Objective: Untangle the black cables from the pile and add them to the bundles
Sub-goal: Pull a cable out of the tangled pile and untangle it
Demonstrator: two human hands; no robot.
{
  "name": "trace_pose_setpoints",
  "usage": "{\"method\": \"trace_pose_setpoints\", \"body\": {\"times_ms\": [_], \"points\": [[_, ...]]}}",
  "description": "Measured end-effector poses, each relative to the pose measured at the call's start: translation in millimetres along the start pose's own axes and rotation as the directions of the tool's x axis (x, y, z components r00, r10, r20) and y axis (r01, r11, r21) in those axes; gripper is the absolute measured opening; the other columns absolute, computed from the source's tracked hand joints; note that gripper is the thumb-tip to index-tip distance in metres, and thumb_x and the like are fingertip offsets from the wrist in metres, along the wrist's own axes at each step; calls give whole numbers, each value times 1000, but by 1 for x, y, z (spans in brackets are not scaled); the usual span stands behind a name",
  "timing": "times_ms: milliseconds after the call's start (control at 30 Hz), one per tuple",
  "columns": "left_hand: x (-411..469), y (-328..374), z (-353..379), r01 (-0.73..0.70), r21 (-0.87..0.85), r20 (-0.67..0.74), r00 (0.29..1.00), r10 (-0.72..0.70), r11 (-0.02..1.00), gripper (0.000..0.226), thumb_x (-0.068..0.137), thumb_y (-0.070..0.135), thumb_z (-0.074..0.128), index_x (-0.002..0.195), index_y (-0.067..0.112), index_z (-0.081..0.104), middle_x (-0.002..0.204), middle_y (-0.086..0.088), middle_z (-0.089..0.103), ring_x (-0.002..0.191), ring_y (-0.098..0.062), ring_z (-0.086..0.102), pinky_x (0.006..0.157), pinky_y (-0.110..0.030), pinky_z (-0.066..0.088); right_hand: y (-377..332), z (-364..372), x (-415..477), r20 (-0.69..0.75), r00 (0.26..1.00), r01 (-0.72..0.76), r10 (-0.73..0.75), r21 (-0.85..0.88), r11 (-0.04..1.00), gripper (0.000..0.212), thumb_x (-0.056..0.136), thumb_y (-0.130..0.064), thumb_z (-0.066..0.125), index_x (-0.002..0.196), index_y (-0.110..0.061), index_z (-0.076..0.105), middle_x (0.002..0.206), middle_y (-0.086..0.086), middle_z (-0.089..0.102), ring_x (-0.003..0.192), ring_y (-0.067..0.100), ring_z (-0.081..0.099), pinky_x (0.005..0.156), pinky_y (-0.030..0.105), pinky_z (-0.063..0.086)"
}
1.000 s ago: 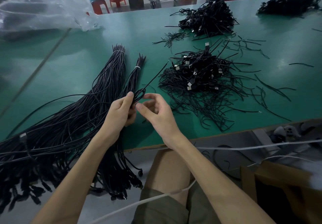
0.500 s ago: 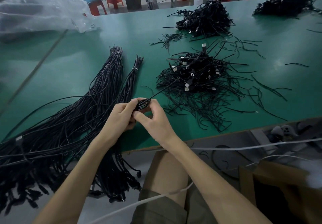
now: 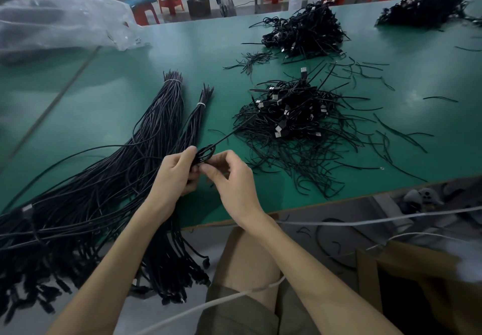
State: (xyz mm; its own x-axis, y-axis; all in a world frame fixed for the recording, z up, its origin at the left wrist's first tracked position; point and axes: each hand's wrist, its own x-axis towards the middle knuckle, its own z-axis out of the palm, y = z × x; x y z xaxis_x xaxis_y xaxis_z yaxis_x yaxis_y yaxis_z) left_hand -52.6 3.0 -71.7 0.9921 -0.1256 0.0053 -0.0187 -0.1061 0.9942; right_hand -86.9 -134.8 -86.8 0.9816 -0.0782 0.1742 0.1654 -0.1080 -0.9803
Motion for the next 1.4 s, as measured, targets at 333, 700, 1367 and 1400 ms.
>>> {"method": "trace_pose_setpoints", "body": {"times_ms": [333, 700, 1367, 1400], "points": [[0, 2, -2, 35, 25, 14, 999, -35, 999, 59, 109, 29, 41, 50, 27, 43, 50, 7, 29, 40, -13, 23, 39, -21, 20, -1, 0, -1, 5, 998, 60, -60, -47, 997, 12, 100, -23, 67, 95, -13, 62, 87, -4, 67, 76, 7, 61, 74, 27, 53], [0, 4, -3, 33, 41, 39, 999, -34, 999, 57, 108, 29, 41, 51, 27, 42, 52, 5, 28, 43, -14, 21, 39, -20, 21, 0, 5, -2, -32, 986, 156, -163, -171, 973, 17, 100, -18, 65, 86, -21, 57, 85, -4, 63, 75, 8, 57, 68, 21, 45], [-27, 37, -20, -301, 282, 246, 940, 235, 911, 31, 106, 40, 40, 132, 42, 57, 111, 19, 71, 103, -4, 68, 87, -24, 55, -36, -19, -6, 63, 841, 492, -538, -503, 710, 16, 104, -9, 58, 88, -4, 58, 85, 2, 55, 74, 12, 44, 66, 26, 41], [-27, 41, -25, -299, 234, 290, 930, 227, 925, 36, 107, 40, 41, 140, 42, 55, 117, 14, 72, 108, -9, 68, 90, -28, 56, -40, -21, -5, 75, 825, 516, -561, -507, 691, 16, 103, -8, 58, 88, -4, 58, 85, 3, 55, 74, 14, 45, 66, 27, 41]]}}
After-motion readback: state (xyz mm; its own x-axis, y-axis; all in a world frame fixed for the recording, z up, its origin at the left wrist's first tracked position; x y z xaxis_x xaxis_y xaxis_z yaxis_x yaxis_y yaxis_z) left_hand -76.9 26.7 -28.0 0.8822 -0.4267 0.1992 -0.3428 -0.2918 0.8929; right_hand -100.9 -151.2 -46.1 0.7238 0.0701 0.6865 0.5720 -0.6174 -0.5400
